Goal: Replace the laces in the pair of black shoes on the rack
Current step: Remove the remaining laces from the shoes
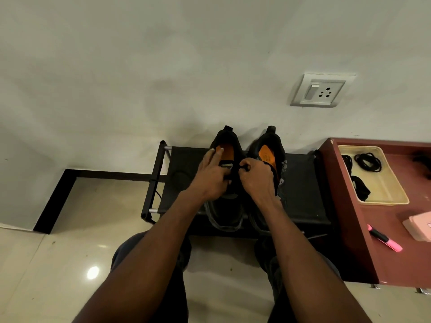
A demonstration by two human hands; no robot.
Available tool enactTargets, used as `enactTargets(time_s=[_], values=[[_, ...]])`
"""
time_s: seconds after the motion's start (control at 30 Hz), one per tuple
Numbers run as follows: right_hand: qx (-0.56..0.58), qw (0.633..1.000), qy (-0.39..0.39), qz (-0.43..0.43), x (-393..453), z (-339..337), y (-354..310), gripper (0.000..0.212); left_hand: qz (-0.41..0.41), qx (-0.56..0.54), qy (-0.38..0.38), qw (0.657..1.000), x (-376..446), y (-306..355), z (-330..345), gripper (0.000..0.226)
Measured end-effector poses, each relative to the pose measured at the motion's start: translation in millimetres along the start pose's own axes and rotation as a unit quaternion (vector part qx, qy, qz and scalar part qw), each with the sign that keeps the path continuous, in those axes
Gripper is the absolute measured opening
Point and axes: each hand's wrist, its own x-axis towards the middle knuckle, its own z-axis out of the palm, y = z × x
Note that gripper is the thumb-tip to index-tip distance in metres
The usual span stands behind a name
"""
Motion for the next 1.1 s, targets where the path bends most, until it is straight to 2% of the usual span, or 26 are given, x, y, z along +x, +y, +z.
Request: enactTargets(time_s=[0.07,0.17,0.23,0.3,0.33,0.4,0.43,0.47,0.5,0.57,0.6,0.63,0.67,0.73,0.8,0.83,0.93,1.1], values=[[0.003,1.000,0.000,0.004,-0.1,-0.1,0.1,0.024,-0.003,0.022,-0.041,0.999,2.9,0.6,4.7,0.033],[-0.002,1.000,0.002,0.007,-0.5,-0.3,-0.4,0.024,0.020,-0.052,-0.016,0.998,6.2,-5.9,1.2,0.022],[0.002,1.000,0.002,0.005,-1.1,-0.4,-1.2,0.024,-0.001,-0.165,0.022,0.986,5.0,-9.7,-3.7,0.017],[0.014,1.000,0.002,0.005,-2.2,-0.3,-1.8,0.023,-0.053,-0.263,0.117,0.956,1.7,-4.4,-10.9,0.019],[0.016,1.000,0.001,0.005,-3.0,-0.5,-2.3,0.023,-0.092,-0.334,0.180,0.921,0.8,-0.5,-14.5,0.019],[0.019,1.000,-0.001,0.007,-4.3,1.2,-1.9,0.022,-0.176,-0.509,0.302,0.787,-2.3,3.6,-28.0,0.014],[0.021,1.000,-0.003,0.007,-4.5,2.5,-1.6,0.022,-0.204,-0.555,0.357,0.723,-3.3,-0.5,-34.5,0.011],[0.022,1.000,-0.003,0.006,-4.7,2.3,-0.9,0.021,-0.223,-0.555,0.407,0.690,-3.1,-6.3,-38.9,0.011],[0.023,1.000,-0.005,0.004,-4.8,1.9,-0.4,0.020,-0.239,-0.527,0.447,0.682,-3.6,-12.8,-41.4,0.014],[0.026,1.000,-0.007,0.001,-5.1,3.3,0.2,0.020,-0.281,-0.422,0.478,0.717,-6.3,-26.6,-41.9,0.043],[0.025,1.000,-0.009,0.000,-5.7,4.0,-0.1,0.020,-0.300,-0.371,0.467,0.744,-7.3,-31.0,-40.5,0.060],[0.020,1.000,-0.009,-0.002,-6.7,5.0,-1.6,0.021,-0.309,-0.329,0.441,0.776,-8.2,-35.1,-37.0,0.067],[0.011,1.000,-0.009,-0.007,-7.9,6.7,-3.8,0.022,-0.305,-0.297,0.401,0.811,-6.4,-38.4,-32.5,0.064],[-0.011,1.000,-0.010,-0.018,-11.5,8.5,-8.2,0.027,-0.278,-0.256,0.277,0.884,-4.1,-35.0,-26.0,0.042],[-0.034,0.999,-0.019,-0.029,-15.7,10.5,-12.2,0.036,-0.242,-0.211,0.177,0.930,-1.8,-23.5,-17.4,0.047],[-0.048,0.998,-0.028,-0.034,-17.9,11.4,-13.7,0.039,-0.236,-0.185,0.143,0.943,-0.1,-18.5,-12.9,0.053],[-0.061,0.997,-0.040,-0.039,-22.4,13.5,-15.9,0.045,-0.231,-0.120,0.103,0.960,4.0,-8.2,-7.2,0.052],[-0.031,0.999,-0.039,0.000,-15.2,8.2,-8.0,0.047,-0.238,-0.146,0.080,0.957,5.8,-28.4,-13.7,0.028]])
